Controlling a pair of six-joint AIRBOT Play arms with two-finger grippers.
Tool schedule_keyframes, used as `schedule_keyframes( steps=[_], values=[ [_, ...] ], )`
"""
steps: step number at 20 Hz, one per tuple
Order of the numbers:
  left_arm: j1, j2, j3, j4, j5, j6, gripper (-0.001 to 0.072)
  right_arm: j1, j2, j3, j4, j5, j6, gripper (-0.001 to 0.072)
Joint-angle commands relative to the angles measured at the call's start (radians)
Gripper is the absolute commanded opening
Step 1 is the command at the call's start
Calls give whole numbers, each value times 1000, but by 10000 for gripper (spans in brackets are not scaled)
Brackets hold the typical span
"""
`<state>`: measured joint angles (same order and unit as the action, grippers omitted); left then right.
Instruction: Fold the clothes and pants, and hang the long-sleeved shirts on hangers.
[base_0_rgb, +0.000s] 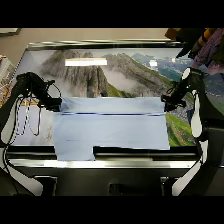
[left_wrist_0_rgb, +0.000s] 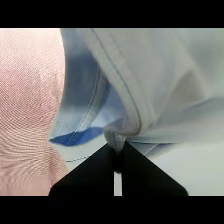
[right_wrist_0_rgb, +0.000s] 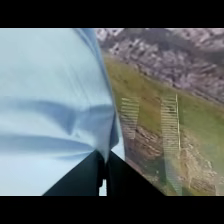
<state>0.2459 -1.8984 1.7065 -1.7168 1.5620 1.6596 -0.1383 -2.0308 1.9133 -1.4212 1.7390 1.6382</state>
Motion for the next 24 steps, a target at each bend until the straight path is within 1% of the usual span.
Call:
schedule_keyframes(
  steps=[1, 2, 3, 4, 5, 7, 8, 9, 11, 13, 15, 17, 19, 21, 24],
  values=[
    [0, -3, 0, 8, -12, -3, 26, 0, -5, 0, -2, -31, -1, 81],
    [0, -3, 0, 8, -14, -9, 116, 0, -5, 0, 4, -32, -1, 204],
    [2, -2, 0, 8, -14, -28, 241, 0, -4, 0, 24, -27, -1, 304],
    [3, 0, 1, 8, -6, -46, 382, 0, -3, 0, 50, -14, -9, 326],
    [5, 6, 1, 6, 12, -48, 446, 0, 4, 0, 73, 4, -31, 326],
    [26, 43, 1, -37, 29, -52, 450, -2, 45, 0, 73, 24, -78, 326],
    [43, 73, 0, -58, 35, -52, 450, -16, 81, 0, 75, 11, -82, 338],
    [70, 113, -4, -86, 40, -52, 450, -35, 125, 0, 79, -6, -93, 385],
    [150, 221, -65, -167, 37, -39, 452, -103, 208, -11, 143, -18, -123, 380],
    [255, 374, -246, -254, -8, -6, 451, -192, 316, -120, 226, -34, -156, 380],
    [359, 553, -520, -314, -77, 23, 451, -253, 439, -323, 292, -92, -187, 380],
    [432, 716, -788, -339, -127, 28, 450, -277, 545, -529, 328, -161, -219, 380],
    [461, 836, -989, -342, -143, 29, 449, -276, 641, -716, 336, -254, -238, 379],
    [463, 912, -1127, -353, -167, 32, 449, -276, 709, -846, 340, -314, -244, 379],
    [463, 953, -1239, -379, -211, 53, 449, -276, 765, -960, 343, -336, -266, 379]
  ],
)
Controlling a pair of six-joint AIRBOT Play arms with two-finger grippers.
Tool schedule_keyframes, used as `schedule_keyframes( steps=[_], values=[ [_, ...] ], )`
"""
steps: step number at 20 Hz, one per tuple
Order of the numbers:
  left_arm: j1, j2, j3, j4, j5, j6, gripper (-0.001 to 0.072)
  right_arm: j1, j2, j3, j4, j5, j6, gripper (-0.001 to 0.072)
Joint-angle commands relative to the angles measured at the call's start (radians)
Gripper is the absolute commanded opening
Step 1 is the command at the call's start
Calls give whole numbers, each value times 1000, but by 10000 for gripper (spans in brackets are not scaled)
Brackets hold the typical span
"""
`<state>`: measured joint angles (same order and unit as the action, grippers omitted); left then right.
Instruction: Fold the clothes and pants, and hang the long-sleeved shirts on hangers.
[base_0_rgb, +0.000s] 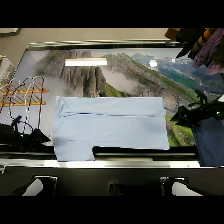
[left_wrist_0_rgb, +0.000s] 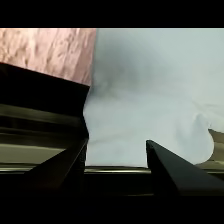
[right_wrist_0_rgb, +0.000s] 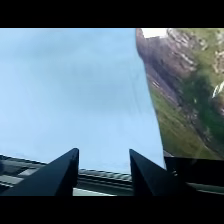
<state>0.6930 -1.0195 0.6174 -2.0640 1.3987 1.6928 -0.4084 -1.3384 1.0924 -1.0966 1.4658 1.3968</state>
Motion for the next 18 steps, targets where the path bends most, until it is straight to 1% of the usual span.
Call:
schedule_keyframes(
  steps=[1, 2, 8, 11, 17, 18],
  values=[
    [16, 72, -164, -32, -55, 37, 449, -6, 84, -161, 24, -71, -25, 379],
    [14, 72, -173, -31, -61, 54, 449, -6, 91, -174, 32, -76, -25, 378],
    [2, 72, -192, -3, -100, 59, 449, -6, 92, -176, 65, -74, -25, 377],
    [-43, 71, -227, -6, -124, 58, 449, -6, 92, -177, 68, -70, -24, 377],
    [-121, 38, -225, -7, -135, 54, 448, -6, 92, -176, 68, -66, -24, 377],
    [-127, 27, -225, -13, -135, 54, 434, -6, 92, -176, 69, -63, -24, 377]
  ],
)
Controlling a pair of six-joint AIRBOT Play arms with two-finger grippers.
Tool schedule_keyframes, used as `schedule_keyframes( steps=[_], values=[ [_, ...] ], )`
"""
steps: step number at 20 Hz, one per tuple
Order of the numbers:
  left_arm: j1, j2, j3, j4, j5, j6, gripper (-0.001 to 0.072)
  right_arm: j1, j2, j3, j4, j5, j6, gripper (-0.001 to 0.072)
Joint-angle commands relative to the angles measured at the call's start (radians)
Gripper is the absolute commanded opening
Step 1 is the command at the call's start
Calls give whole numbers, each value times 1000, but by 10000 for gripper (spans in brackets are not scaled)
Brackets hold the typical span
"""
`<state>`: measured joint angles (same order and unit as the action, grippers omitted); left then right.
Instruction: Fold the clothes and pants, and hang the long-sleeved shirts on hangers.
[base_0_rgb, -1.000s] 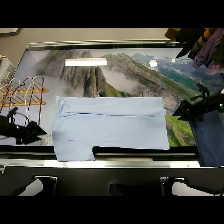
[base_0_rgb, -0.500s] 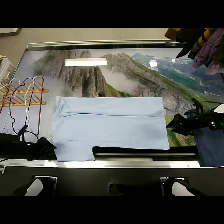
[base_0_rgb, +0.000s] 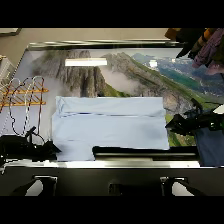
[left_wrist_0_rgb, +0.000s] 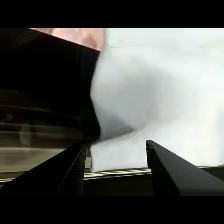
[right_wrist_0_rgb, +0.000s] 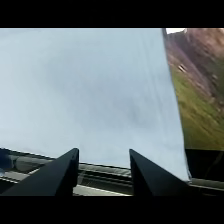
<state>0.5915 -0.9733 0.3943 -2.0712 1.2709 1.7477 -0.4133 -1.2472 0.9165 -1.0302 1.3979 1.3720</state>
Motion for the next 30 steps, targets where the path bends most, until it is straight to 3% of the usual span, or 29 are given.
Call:
schedule_keyframes(
  steps=[1, 3, 5, 10, 13, 16, 24, 30],
  values=[
    [-29, -27, -2, -6, -7, -1, 425, -1, 1, 0, 3, 7, 0, 377],
    [-31, -41, -2, -6, -7, -1, 200, -1, 1, 0, 9, 10, 0, 377],
    [-31, -43, -2, -6, -7, 0, 31, -1, 4, 0, 24, 15, -1, 377],
    [-31, -43, -2, -6, -7, 0, 19, -2, 29, 34, -15, 9, 27, 303],
    [-31, -43, -2, -6, -7, 0, 19, -2, -3, 27, -131, 49, 57, 327],
    [-31, -42, -2, -6, -7, 0, 19, -2, -46, -3, -188, 61, 42, 427],
    [-31, -42, -2, -6, -8, 0, 19, -2, -53, -179, -216, -17, -46, 416],
    [-31, -42, -2, -6, -8, 0, 18, -2, -53, -197, -208, -89, -52, 416]
  ],
)
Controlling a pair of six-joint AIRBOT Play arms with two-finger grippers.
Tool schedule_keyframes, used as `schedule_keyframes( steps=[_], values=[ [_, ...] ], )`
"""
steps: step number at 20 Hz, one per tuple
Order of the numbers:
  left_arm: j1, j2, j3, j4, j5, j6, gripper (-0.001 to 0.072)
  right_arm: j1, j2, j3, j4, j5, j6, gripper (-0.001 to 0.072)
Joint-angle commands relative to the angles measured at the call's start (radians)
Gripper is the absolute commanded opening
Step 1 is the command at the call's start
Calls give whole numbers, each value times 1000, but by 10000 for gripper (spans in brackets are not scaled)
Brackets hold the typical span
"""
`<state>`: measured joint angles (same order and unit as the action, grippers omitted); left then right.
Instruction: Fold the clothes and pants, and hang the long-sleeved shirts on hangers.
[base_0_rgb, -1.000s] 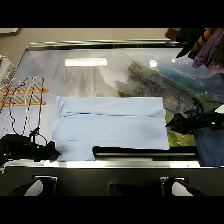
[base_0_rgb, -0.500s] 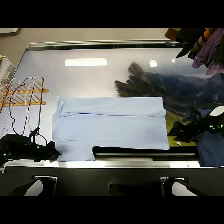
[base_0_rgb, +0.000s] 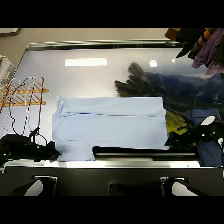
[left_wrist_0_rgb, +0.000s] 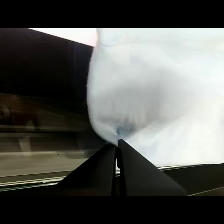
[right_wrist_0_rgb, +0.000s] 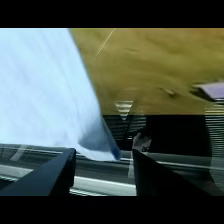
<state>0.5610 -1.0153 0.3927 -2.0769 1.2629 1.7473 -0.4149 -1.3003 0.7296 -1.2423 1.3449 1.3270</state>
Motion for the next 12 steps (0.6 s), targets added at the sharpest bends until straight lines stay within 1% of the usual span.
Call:
schedule_keyframes(
  steps=[1, 5, 7, 11, 12],
  values=[
    [0, 0, -1, 0, 0, 0, 19, 0, 0, -11, 18, -43, -8, 415],
    [0, -1, -1, 0, 0, 0, 19, 1, 0, -46, 115, -56, -23, 400],
    [0, -1, -1, 0, 0, 0, 18, 1, 0, -77, 127, -45, -26, 387],
    [0, 0, 0, 0, 0, 0, 19, 0, 6, -88, 128, -79, -37, 52],
    [0, 0, 0, 0, 1, 0, 19, 1, 13, -88, 129, -87, -37, 37]
  ],
)
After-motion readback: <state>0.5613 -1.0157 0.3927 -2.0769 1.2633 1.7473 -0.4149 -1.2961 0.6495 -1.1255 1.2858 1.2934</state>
